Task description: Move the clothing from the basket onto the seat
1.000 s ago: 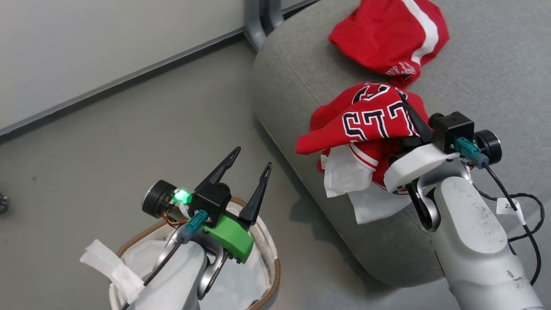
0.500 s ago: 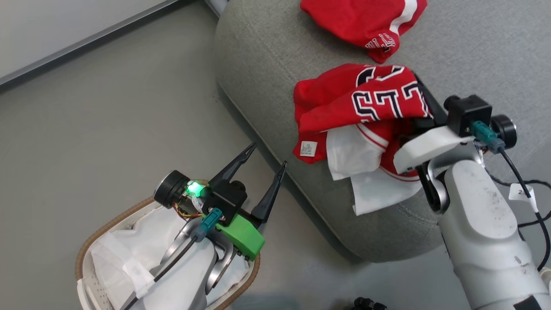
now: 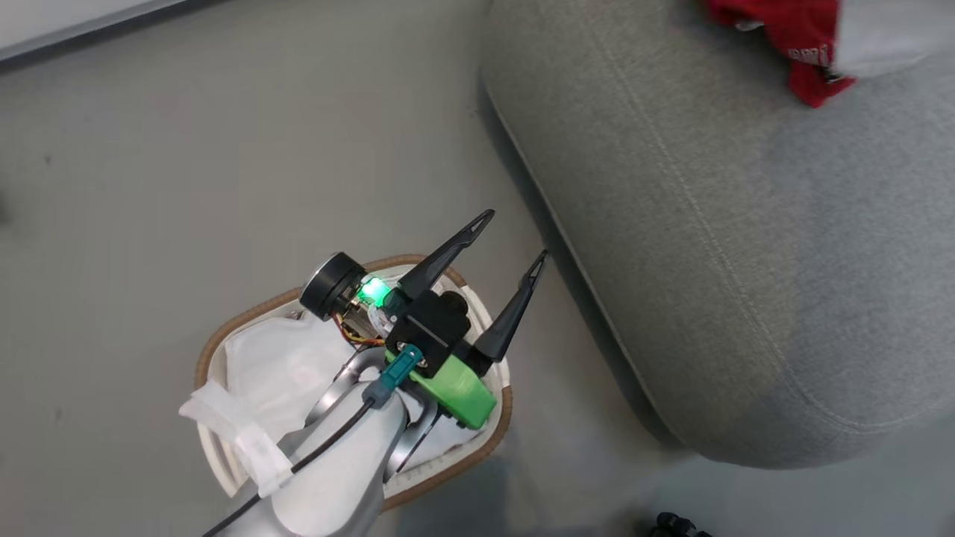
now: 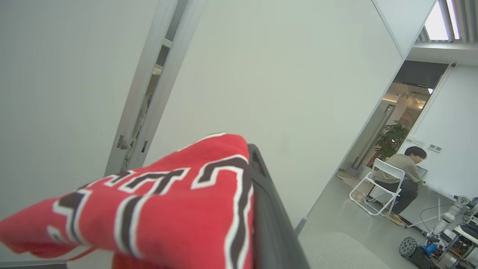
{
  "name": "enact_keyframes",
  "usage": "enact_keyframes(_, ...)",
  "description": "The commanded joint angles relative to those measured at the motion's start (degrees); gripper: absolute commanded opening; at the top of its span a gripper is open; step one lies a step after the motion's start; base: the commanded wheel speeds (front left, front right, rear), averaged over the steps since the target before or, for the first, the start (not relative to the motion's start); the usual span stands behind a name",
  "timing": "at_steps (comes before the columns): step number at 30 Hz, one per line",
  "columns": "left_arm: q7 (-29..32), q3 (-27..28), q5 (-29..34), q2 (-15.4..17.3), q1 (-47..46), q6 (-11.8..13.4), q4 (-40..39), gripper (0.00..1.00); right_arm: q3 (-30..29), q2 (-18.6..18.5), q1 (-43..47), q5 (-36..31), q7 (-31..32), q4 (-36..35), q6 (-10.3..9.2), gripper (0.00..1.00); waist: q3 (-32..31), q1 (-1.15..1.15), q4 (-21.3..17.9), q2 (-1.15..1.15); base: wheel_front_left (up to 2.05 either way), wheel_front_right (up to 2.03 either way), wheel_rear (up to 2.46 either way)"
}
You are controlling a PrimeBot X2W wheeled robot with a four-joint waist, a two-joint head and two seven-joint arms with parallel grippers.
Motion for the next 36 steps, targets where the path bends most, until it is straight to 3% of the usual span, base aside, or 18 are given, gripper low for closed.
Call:
enact_keyframes(1,-0.2,-0.1,0.4,-0.3,-1.6,-0.1,-0.4,1.0,-0.5,-1.9,-1.9,0.1,0.7,1.2,-0.08,0.0,5.8,-0.01,7.1,0.0,0.0,0.0,0.0)
enact_keyframes(4,-0.2,-0.6,0.9,-0.5,-3.0,-0.1,-0.8,1.0,0.0,-6.1,-4.3,-1.0,1.4,3.9,-0.08,0.0,8.2,-0.01,9.3,0.0,0.0,0.0,0.0)
enact_keyframes(9,-0.2,-1.2,1.7,-1.1,-5.4,-0.2,-1.2,1.0,0.2,-8.3,-4.1,-1.3,0.9,9.5,-0.08,0.0,11.4,-0.01,11.5,0.0,0.0,0.0,0.0)
enact_keyframes(17,-0.2,-0.3,1.9,-1.1,-6.1,0.5,-1.4,1.0,-2.0,-4.6,0.8,-2.9,-0.7,18.3,-0.08,0.0,14.1,-0.01,11.3,0.0,0.0,0.0,0.0)
enact_keyframes(23,-0.2,0.7,1.5,-0.3,-6.0,0.5,-1.0,1.0,-1.5,-2.1,3.3,-3.4,-1.1,18.8,-0.08,0.0,13.5,-0.01,9.5,0.0,0.0,0.0,0.0)
enact_keyframes(26,-0.2,1.7,0.8,0.0,-5.7,0.4,-1.0,1.0,-0.8,-1.1,5.6,-3.4,-1.1,16.0,-0.08,0.58,12.5,-0.01,8.6,0.0,0.0,0.0,0.0)
enact_keyframes(27,-0.2,1.9,0.7,0.1,-5.5,0.4,-1.0,1.0,-0.6,-0.9,6.1,-3.2,-1.1,15.2,-0.08,0.89,12.1,-0.01,8.4,0.0,0.0,0.0,0.0)
enact_keyframes(28,-0.2,2.2,0.5,0.1,-5.2,0.4,-1.1,1.0,-0.4,-0.6,6.9,-3.1,-1.1,14.2,-0.08,1.0,11.6,-0.01,8.1,0.0,0.0,0.0,0.0)
enact_keyframes(36,-0.2,5.0,-1.8,-1.0,-2.7,0.5,-2.2,1.0,0.0,1.7,14.4,-1.0,-1.2,8.0,-0.09,1.0,6.4,-0.01,7.7,0.0,0.0,0.0,0.0)
